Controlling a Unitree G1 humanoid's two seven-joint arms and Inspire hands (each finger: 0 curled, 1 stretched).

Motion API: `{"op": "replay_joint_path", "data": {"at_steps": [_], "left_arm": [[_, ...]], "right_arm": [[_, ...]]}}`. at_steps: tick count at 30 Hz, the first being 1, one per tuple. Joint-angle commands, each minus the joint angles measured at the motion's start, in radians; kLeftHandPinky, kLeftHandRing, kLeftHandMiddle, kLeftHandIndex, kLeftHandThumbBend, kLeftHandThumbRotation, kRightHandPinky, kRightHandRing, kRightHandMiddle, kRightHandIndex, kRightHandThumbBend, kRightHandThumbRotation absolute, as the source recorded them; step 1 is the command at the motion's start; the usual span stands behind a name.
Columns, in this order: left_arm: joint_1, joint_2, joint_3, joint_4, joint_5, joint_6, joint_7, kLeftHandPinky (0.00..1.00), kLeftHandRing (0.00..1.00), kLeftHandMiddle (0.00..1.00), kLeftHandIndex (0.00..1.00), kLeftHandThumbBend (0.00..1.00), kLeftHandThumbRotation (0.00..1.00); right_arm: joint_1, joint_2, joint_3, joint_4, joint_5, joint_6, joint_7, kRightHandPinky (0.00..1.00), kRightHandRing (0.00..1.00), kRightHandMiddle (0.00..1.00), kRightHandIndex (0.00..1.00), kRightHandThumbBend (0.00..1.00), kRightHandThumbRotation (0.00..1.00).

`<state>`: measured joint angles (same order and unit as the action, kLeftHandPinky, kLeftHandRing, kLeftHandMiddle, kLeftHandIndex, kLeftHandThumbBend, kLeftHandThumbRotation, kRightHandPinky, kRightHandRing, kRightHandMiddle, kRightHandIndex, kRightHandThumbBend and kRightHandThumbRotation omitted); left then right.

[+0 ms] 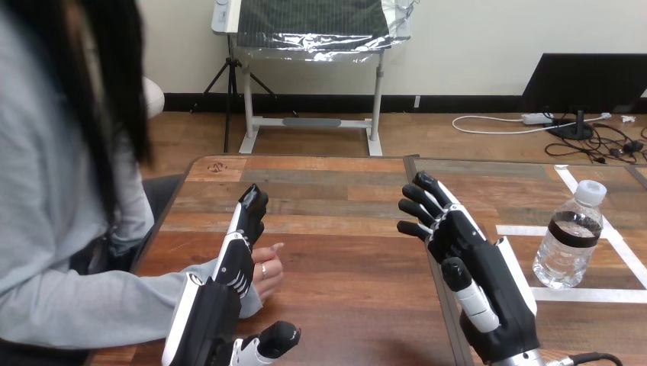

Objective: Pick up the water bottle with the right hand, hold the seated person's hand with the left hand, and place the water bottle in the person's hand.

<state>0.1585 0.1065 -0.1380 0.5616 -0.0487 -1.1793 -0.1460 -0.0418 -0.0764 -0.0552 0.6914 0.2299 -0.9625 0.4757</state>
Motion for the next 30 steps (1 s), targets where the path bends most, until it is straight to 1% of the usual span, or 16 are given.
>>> {"op": "replay_joint_path", "data": {"at_steps": [1, 11, 14, 17, 30], "left_arm": [[-0.042, -0.010, 0.017, -0.048, -0.006, 0.002, -0.002, 1.00, 1.00, 1.00, 1.00, 1.00, 0.76], [-0.045, -0.010, 0.026, -0.046, 0.003, -0.007, 0.001, 1.00, 1.00, 1.00, 1.00, 1.00, 0.77], [-0.046, -0.011, 0.031, -0.044, 0.007, -0.006, 0.004, 1.00, 1.00, 1.00, 1.00, 1.00, 0.77], [-0.046, -0.014, 0.033, -0.046, 0.006, -0.004, 0.006, 1.00, 1.00, 1.00, 1.00, 1.00, 0.78], [-0.033, -0.014, 0.033, -0.074, -0.012, 0.021, -0.007, 1.00, 1.00, 1.00, 1.00, 1.00, 0.78]], "right_arm": [[-0.045, -0.003, -0.005, -0.064, 0.000, -0.017, -0.010, 0.82, 0.89, 0.90, 0.93, 1.00, 0.83], [-0.043, -0.004, -0.004, -0.071, 0.006, -0.009, -0.006, 0.82, 0.90, 0.91, 0.93, 1.00, 0.82], [-0.047, -0.005, -0.007, -0.065, -0.002, -0.018, -0.012, 0.82, 0.90, 0.91, 0.93, 1.00, 0.83], [-0.048, -0.005, -0.006, -0.065, 0.001, -0.015, -0.010, 0.82, 0.90, 0.91, 0.93, 1.00, 0.83], [-0.050, -0.006, -0.006, -0.070, 0.006, -0.012, -0.008, 0.82, 0.89, 0.90, 0.92, 1.00, 0.82]]}}
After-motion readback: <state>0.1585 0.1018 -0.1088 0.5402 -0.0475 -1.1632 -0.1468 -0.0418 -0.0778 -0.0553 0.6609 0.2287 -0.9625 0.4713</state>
